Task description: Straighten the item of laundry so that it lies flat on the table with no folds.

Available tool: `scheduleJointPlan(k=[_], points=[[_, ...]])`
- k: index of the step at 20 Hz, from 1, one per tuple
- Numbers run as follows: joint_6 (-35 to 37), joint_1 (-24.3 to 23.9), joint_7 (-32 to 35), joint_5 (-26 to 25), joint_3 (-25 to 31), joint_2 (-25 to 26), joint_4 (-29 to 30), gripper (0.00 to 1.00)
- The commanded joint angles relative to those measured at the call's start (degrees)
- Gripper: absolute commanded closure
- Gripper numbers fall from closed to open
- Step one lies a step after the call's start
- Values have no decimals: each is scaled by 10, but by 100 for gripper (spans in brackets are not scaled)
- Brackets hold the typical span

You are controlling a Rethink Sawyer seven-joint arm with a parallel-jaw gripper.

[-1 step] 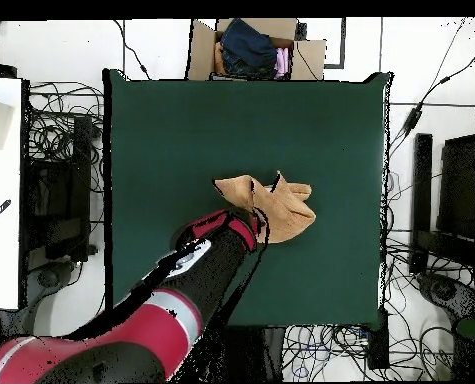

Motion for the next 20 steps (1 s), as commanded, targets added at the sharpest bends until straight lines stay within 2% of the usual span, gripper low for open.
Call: scheduleJointPlan(k=[1, 17, 18, 20], points=[[98, 40, 174, 67, -8, 30, -39, 100], [81, 37, 165, 113, -11, 32, -20, 100], [70, 37, 163, 118, -12, 31, -16, 0], [69, 35, 155, 115, -10, 31, -16, 0]])
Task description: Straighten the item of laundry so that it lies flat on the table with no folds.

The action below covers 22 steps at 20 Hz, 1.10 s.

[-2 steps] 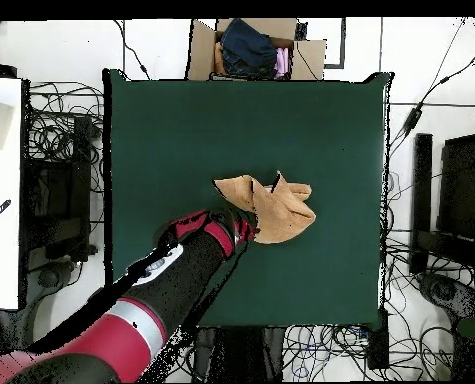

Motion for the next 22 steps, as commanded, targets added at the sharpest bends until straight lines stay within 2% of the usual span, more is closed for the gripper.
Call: scheduleJointPlan(k=[1, 10, 15, 22], points=[[8, -11, 151, 39, 29, 9, -9, 0], [-20, -10, 145, 31, 23, 9, -4, 0], [32, -20, 146, 50, 23, 17, -33, 0], [55, -52, 119, 62, 39, 32, -79, 0]])
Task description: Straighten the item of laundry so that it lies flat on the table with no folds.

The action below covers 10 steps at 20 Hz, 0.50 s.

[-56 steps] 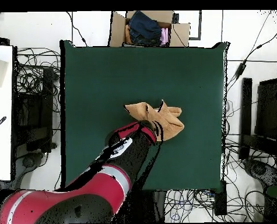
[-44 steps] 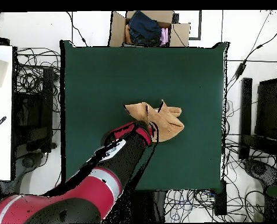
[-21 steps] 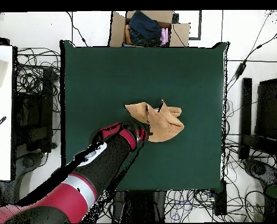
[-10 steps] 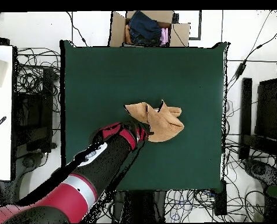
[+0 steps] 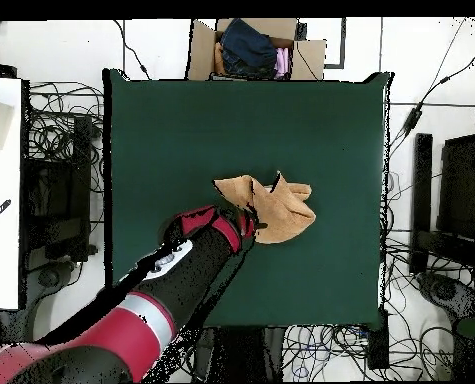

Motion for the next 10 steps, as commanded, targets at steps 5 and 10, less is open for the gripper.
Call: scheduleJointPlan(k=[5, 10], points=[[47, -46, 110, 41, 47, 29, -74, 0], [52, -50, 109, 41, 49, 32, -83, 0]])
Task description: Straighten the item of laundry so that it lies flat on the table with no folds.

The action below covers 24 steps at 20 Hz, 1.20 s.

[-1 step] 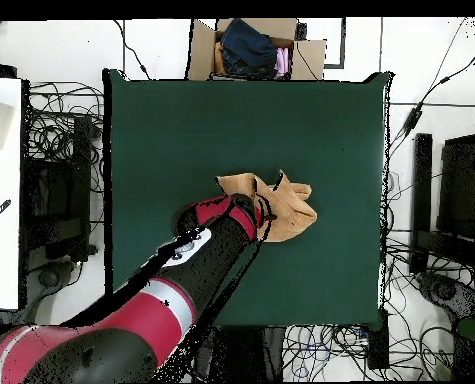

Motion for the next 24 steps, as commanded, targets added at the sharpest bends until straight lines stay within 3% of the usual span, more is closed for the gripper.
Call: scheduleJointPlan(k=[1, 24], points=[[52, -16, 109, 35, 49, 15, -48, 0], [68, -59, 68, 30, 90, 0, -74, 0]])
